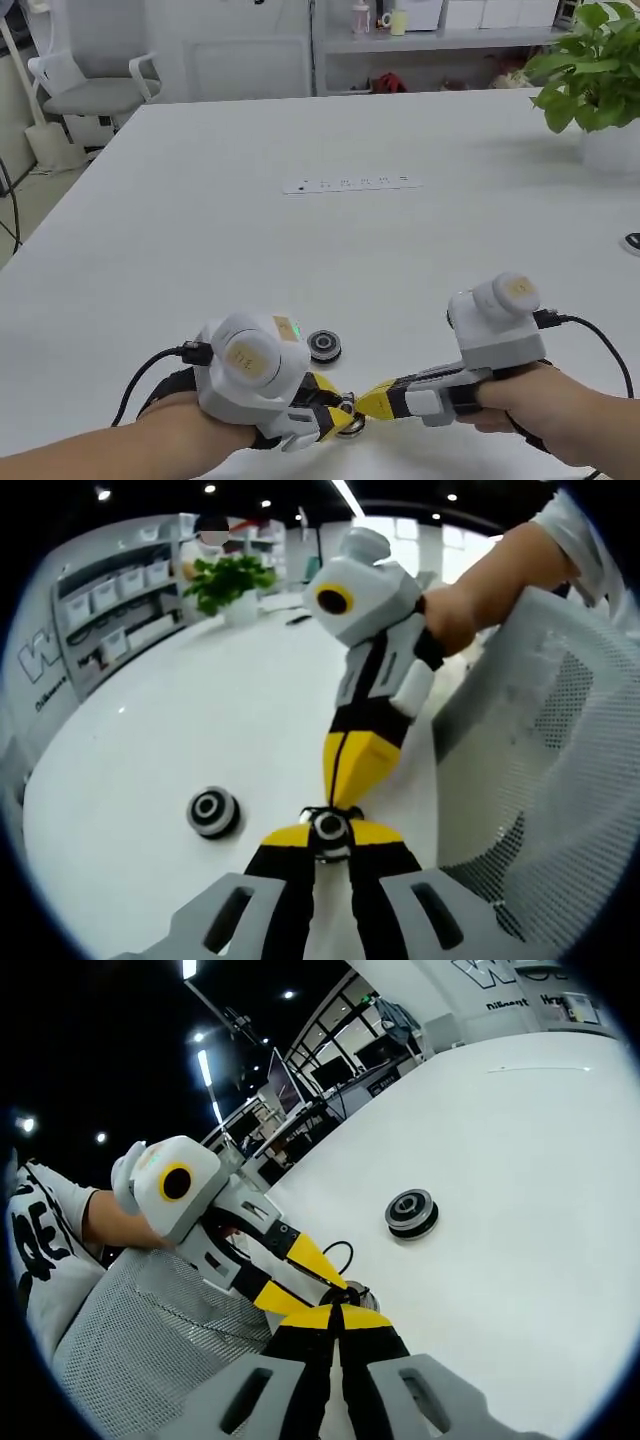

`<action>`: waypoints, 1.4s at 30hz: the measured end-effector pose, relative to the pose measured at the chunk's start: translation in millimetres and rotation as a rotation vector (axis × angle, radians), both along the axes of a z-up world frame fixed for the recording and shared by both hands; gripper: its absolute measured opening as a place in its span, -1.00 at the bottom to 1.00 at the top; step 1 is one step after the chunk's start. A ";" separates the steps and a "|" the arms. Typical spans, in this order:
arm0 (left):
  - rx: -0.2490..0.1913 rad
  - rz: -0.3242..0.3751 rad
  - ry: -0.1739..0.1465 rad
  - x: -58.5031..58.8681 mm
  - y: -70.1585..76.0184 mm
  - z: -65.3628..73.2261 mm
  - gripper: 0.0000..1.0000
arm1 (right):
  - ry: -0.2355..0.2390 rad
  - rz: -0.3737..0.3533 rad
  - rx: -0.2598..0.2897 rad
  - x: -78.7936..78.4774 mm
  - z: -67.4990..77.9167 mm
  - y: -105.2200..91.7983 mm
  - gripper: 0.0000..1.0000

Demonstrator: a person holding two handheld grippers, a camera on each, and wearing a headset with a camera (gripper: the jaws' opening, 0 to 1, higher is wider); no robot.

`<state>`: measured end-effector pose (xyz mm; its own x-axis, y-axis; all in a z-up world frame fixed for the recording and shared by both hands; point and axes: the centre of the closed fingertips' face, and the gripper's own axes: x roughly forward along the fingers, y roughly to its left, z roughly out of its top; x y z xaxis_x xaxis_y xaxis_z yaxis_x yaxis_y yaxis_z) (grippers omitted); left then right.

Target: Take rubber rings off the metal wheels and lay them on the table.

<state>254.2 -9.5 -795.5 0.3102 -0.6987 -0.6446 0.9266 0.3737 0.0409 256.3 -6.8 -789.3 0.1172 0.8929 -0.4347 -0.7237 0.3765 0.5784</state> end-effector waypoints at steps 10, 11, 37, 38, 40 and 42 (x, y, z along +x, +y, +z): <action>-0.005 0.003 0.000 1.1 0.0 0.5 -0.76 | 0.000 0.024 0.018 -5.5 3.2 2.7 -1.00; -0.004 0.001 -0.001 1.1 -0.1 0.4 -0.75 | 0.000 0.019 0.019 -5.0 3.5 1.8 -1.00; -0.063 0.001 0.078 -7.9 12.7 17.5 -0.50 | 0.004 -0.008 -0.003 -0.2 6.9 -4.9 -1.00; -0.064 0.001 0.075 -8.5 14.3 19.1 -0.47 | 0.004 -0.008 -0.001 0.1 7.7 -4.7 -1.00; -0.068 0.004 0.074 -9.8 17.4 21.9 -0.44 | 0.005 -0.007 0.001 0.7 8.3 -4.7 -1.00; -0.077 0.013 0.078 -9.3 20.8 24.8 -0.42 | 0.006 -0.007 0.003 0.8 8.9 -4.3 -1.00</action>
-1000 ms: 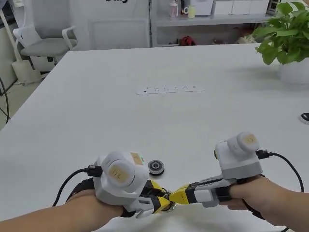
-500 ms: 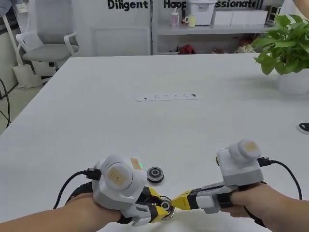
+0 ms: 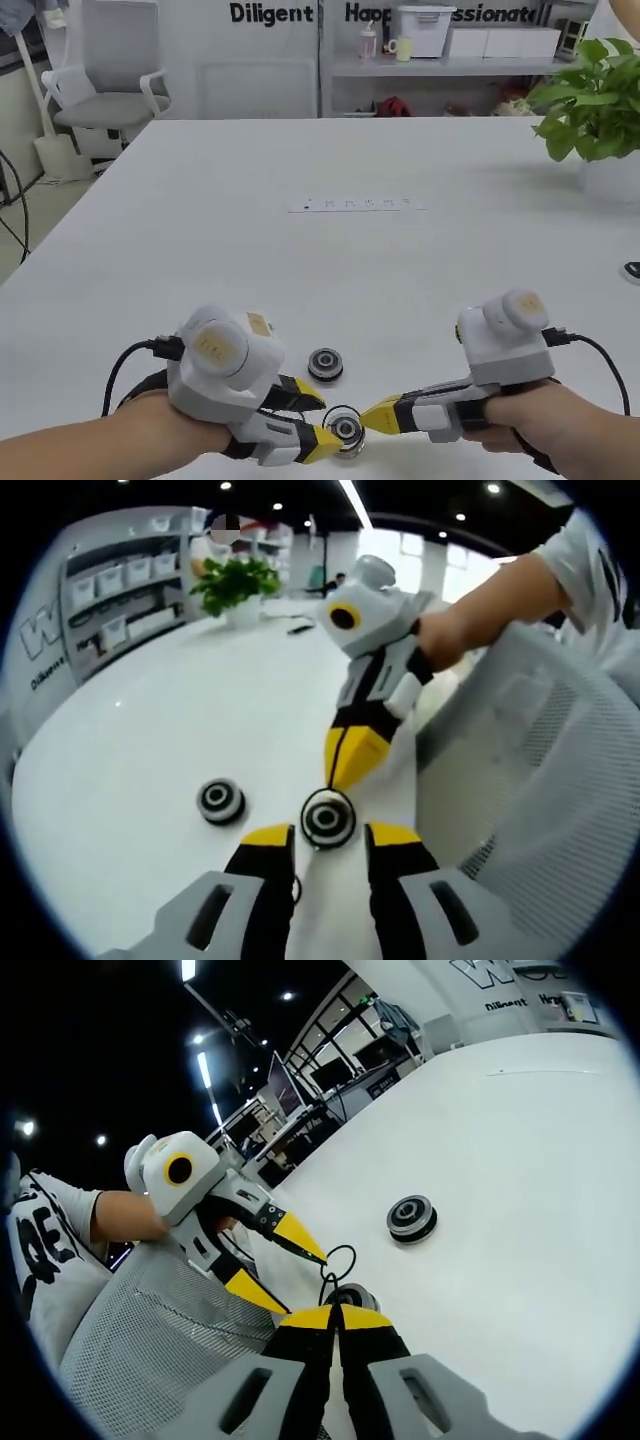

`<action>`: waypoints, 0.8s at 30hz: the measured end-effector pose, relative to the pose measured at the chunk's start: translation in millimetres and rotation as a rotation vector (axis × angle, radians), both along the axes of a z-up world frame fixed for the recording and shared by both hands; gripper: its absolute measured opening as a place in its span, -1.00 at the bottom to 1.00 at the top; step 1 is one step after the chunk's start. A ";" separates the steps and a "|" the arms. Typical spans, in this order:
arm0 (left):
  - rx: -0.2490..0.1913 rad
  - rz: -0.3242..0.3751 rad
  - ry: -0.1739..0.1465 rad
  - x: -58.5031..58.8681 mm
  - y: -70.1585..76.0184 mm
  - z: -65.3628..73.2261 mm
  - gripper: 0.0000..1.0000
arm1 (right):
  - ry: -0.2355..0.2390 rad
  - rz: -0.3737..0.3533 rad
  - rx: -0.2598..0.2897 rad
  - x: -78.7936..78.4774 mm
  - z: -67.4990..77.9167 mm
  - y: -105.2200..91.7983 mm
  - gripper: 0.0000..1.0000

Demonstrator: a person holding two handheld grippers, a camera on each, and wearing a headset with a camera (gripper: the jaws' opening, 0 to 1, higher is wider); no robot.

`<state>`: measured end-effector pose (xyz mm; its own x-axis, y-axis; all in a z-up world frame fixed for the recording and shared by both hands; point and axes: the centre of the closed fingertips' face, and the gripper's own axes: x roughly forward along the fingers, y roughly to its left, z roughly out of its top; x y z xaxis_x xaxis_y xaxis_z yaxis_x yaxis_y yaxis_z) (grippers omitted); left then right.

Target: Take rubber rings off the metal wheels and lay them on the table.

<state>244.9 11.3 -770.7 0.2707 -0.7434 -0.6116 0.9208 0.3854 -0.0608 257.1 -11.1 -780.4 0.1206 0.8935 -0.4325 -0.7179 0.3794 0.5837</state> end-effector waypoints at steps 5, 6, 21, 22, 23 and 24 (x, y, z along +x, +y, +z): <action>-0.019 0.020 0.016 -1.9 8.4 6.8 -0.36 | 0.001 0.003 0.013 0.0 5.3 1.8 -1.00; -0.020 0.022 0.014 -1.8 9.3 7.5 -0.33 | 0.001 0.004 0.014 0.0 5.8 2.0 -1.00; -0.092 0.063 0.007 0.6 28.8 27.3 -0.03 | -0.010 0.040 0.022 -0.6 16.1 10.1 -1.00; -0.094 0.065 0.007 1.1 30.1 28.0 -0.02 | -0.011 0.040 0.023 -0.4 17.4 10.6 -1.00; -0.096 0.067 0.004 1.6 32.3 29.0 0.00 | -0.013 0.040 0.025 0.1 19.0 11.5 -1.00; -0.098 0.068 0.002 2.1 33.7 29.9 0.01 | -0.014 0.040 0.026 0.8 19.8 12.0 -1.00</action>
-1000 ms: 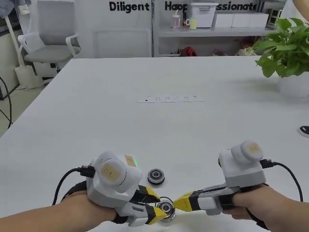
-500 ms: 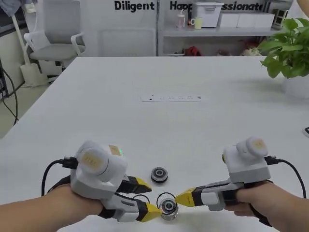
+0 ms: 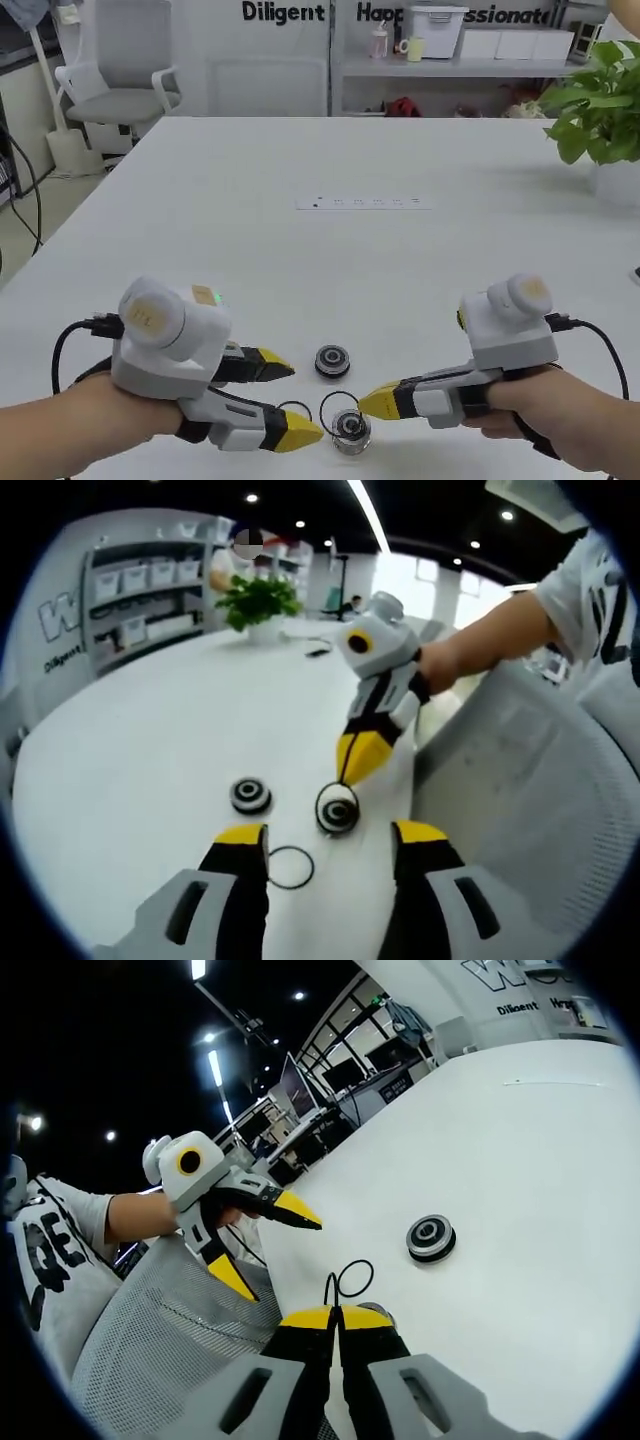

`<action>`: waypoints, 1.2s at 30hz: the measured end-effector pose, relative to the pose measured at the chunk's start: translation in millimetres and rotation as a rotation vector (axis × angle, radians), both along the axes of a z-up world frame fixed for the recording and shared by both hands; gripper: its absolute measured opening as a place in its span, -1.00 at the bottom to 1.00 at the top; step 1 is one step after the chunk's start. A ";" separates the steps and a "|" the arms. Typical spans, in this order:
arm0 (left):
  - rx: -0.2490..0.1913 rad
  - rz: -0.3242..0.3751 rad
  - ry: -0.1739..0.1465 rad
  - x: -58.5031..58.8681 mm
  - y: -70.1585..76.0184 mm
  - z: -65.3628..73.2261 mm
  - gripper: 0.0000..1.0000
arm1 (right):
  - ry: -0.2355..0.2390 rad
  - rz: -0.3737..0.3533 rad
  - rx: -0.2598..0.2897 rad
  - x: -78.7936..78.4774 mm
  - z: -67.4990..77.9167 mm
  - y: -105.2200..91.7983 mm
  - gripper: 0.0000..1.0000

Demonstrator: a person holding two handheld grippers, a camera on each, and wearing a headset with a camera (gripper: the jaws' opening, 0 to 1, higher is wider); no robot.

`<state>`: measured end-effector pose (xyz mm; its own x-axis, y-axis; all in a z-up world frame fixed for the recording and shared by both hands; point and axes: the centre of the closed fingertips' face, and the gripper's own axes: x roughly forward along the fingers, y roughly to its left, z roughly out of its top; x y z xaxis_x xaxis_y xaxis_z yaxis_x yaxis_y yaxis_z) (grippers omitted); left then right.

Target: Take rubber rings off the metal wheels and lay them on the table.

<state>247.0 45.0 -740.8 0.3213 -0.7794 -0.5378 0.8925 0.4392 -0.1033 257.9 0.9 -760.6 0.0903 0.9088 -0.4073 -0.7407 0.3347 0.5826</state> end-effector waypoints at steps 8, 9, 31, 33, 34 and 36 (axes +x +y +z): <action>0.044 -0.026 -0.048 2.3 14.2 8.4 0.05 | -0.010 0.008 0.004 3.2 4.9 10.5 -1.00; 0.039 -0.021 -0.048 3.2 16.3 9.8 0.06 | -0.011 0.011 0.005 3.6 5.3 12.8 -1.00; 0.054 0.049 -0.045 -0.1 57.8 8.1 0.13 | -0.023 0.038 -0.043 9.3 -5.9 45.5 -1.00; 0.054 0.056 -0.042 -0.8 59.8 7.9 0.13 | -0.022 0.035 -0.047 10.4 -7.7 47.1 -1.00; 0.053 0.059 -0.041 -0.9 60.3 8.1 0.13 | -0.022 0.034 -0.049 10.2 -8.2 47.8 -1.00; 0.049 0.067 -0.042 -0.7 61.5 9.3 0.14 | -0.021 0.034 -0.055 10.3 -10.0 49.6 -1.00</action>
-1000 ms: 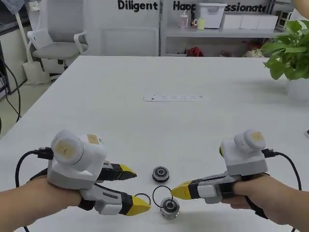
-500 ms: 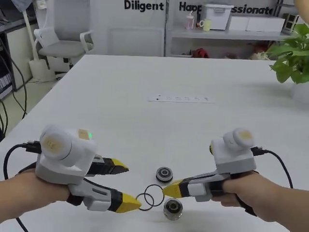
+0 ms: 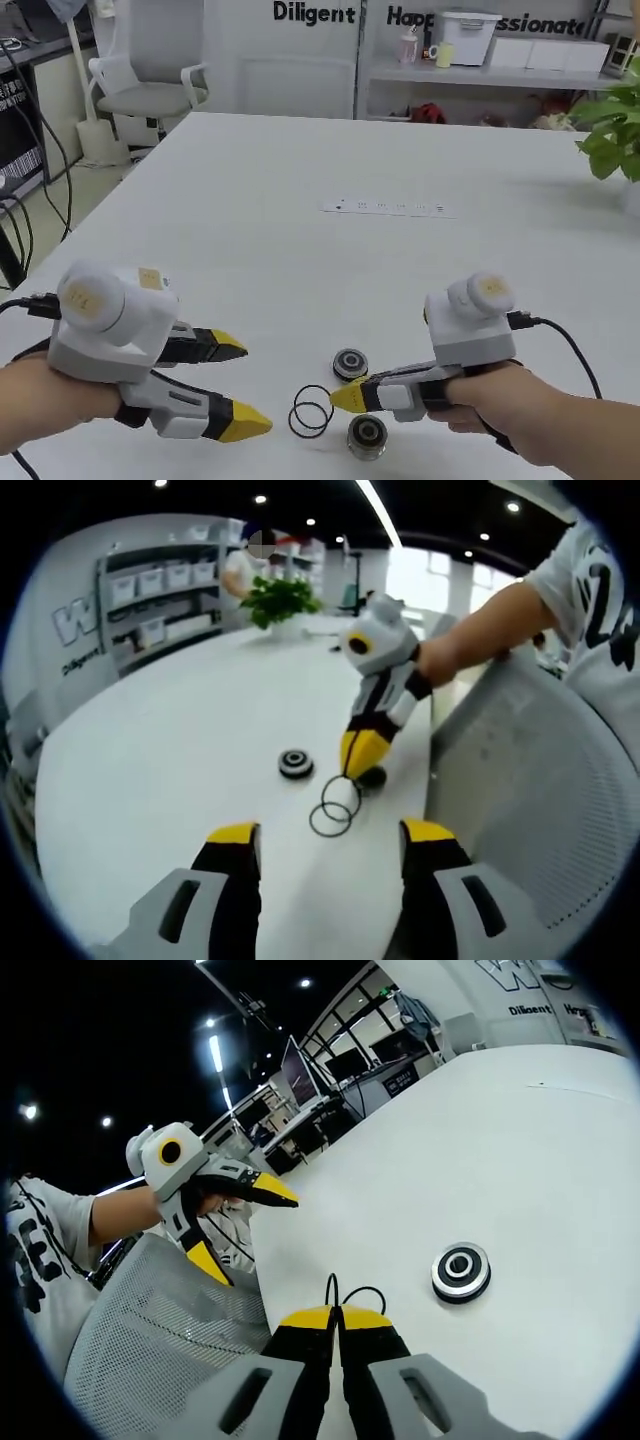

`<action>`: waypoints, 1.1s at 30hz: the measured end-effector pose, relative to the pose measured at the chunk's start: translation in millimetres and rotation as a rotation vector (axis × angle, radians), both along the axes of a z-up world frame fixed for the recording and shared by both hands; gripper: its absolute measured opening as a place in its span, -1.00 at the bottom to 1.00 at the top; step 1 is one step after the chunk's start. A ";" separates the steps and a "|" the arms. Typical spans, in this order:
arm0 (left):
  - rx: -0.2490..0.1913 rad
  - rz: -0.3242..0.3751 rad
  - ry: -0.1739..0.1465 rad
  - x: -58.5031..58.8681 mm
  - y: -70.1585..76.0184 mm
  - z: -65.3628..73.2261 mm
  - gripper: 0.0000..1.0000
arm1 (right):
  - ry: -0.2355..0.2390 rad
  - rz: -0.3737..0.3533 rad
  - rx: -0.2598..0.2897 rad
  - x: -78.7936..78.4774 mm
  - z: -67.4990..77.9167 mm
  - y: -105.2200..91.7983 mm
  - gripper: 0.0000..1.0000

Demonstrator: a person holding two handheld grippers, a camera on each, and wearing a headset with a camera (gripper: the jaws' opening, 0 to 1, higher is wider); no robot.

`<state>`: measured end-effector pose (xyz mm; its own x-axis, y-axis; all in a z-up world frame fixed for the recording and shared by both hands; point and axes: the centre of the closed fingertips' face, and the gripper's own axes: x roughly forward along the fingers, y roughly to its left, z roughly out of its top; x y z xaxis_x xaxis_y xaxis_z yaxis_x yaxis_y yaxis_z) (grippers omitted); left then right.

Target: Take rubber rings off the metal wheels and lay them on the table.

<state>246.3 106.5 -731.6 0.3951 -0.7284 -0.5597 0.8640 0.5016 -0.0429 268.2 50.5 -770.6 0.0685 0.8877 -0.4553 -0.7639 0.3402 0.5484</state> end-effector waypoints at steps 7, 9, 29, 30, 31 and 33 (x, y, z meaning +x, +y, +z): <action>-0.008 0.021 -0.005 3.8 4.1 2.6 0.13 | -0.001 -0.002 -0.028 2.1 -9.6 2.0 -1.00; -0.006 0.024 -0.007 4.5 4.9 2.4 0.13 | 0.002 -0.001 -0.035 2.1 -12.1 3.0 -1.00; 0.002 0.059 -0.006 7.1 15.0 -5.6 0.12 | -0.060 0.015 -0.050 3.9 -20.2 9.4 -0.88; 0.002 0.059 -0.006 7.1 15.0 -5.6 0.12 | -0.062 0.015 -0.048 3.8 -19.9 9.5 -0.85; 0.000 0.060 -0.007 7.0 14.8 -5.3 0.12 | -0.062 0.013 -0.043 3.9 -18.8 9.8 -0.82; -0.001 0.061 -0.008 7.5 15.0 -5.1 0.13 | -0.063 0.007 -0.039 4.6 -17.3 10.1 -0.77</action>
